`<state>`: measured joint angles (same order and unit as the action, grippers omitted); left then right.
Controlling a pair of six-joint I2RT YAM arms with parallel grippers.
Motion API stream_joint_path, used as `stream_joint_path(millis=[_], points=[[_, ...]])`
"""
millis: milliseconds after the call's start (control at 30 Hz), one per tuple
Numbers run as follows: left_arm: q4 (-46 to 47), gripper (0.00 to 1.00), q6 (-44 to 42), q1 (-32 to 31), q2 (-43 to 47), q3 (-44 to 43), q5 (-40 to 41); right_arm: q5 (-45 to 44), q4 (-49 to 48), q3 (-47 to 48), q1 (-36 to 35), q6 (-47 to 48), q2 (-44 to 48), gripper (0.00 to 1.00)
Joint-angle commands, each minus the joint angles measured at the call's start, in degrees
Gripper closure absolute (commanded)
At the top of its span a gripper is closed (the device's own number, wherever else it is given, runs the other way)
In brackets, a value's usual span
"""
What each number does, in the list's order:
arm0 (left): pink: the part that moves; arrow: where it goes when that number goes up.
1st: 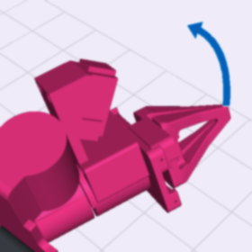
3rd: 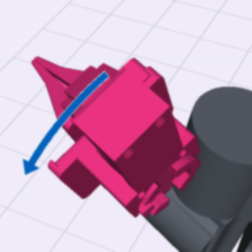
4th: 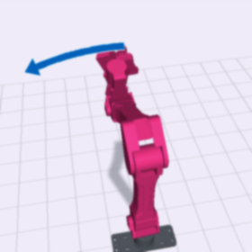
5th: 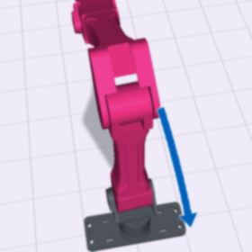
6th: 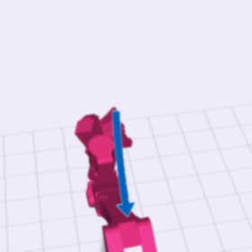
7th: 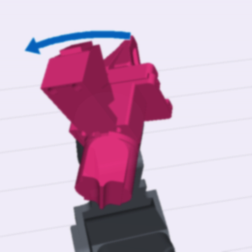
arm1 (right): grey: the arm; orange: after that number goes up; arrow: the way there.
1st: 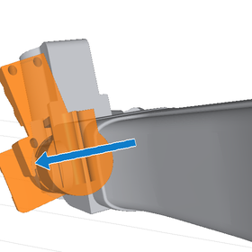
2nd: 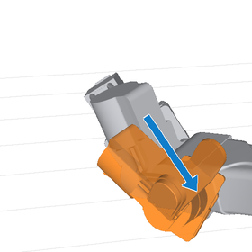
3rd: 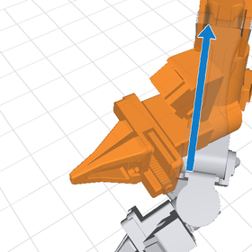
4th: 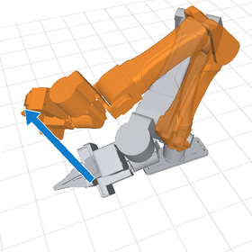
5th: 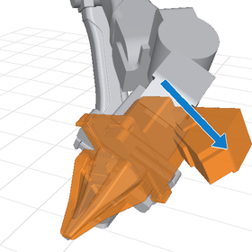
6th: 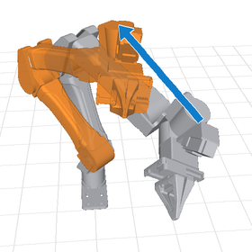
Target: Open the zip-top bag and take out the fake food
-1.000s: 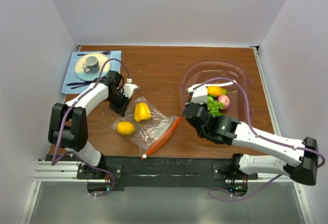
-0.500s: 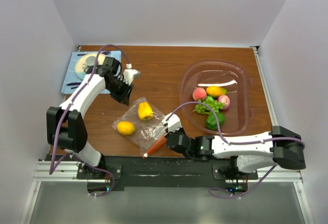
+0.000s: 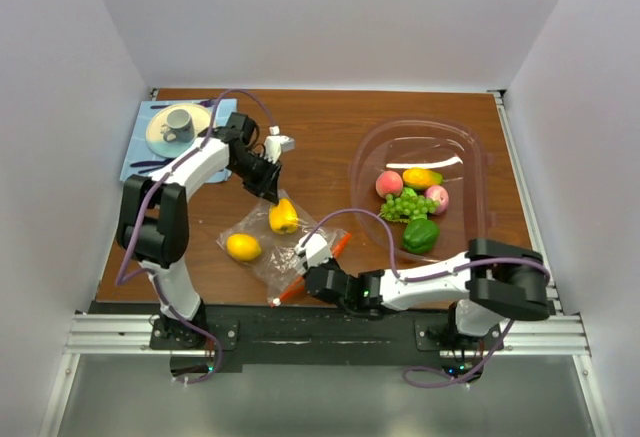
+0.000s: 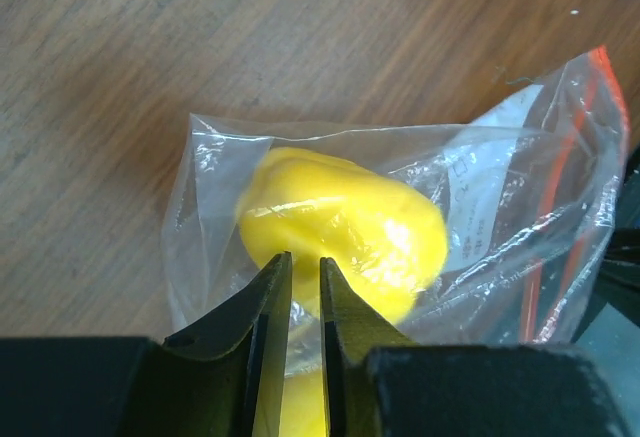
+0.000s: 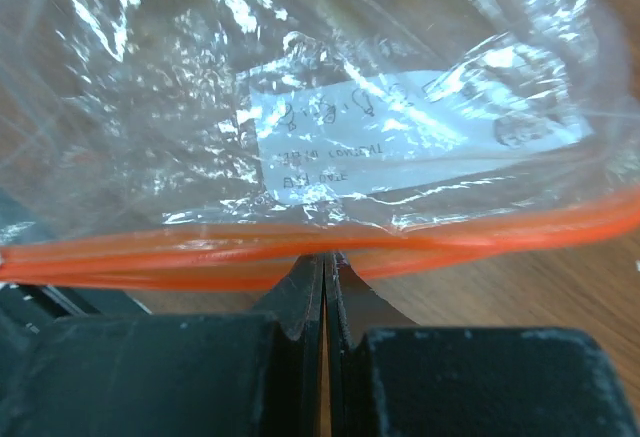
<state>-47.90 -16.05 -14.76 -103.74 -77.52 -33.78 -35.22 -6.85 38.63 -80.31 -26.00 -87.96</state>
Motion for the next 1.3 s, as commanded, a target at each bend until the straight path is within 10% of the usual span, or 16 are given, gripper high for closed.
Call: stream_joint_path(millis=[0,367,767,967,1267], points=[[5.18,0.78,0.06,-0.26,-1.37,-0.18,1.34,0.15,-5.62,3.2,-0.28,1.74,-3.52,1.0],[9.05,0.81,-0.29,-2.46,-4.71,0.79,6.44,-2.57,-8.26,5.49,-0.28,2.53,-5.73,0.97],[8.09,0.84,-2.05,-8.17,-6.3,1.84,7.76,-10.65,-6.69,10.93,-0.11,4.56,-10.12,0.31],[5.37,0.87,-5.55,-8.44,-4.98,3.86,5.05,-16.71,-4.14,12.34,0.59,3.06,-13.1,0.12],[-4.22,0.88,-13.91,-10.99,-2.52,7.81,1.79,-15.32,-11.16,12.68,5.43,4.9,-14.6,0.09]])
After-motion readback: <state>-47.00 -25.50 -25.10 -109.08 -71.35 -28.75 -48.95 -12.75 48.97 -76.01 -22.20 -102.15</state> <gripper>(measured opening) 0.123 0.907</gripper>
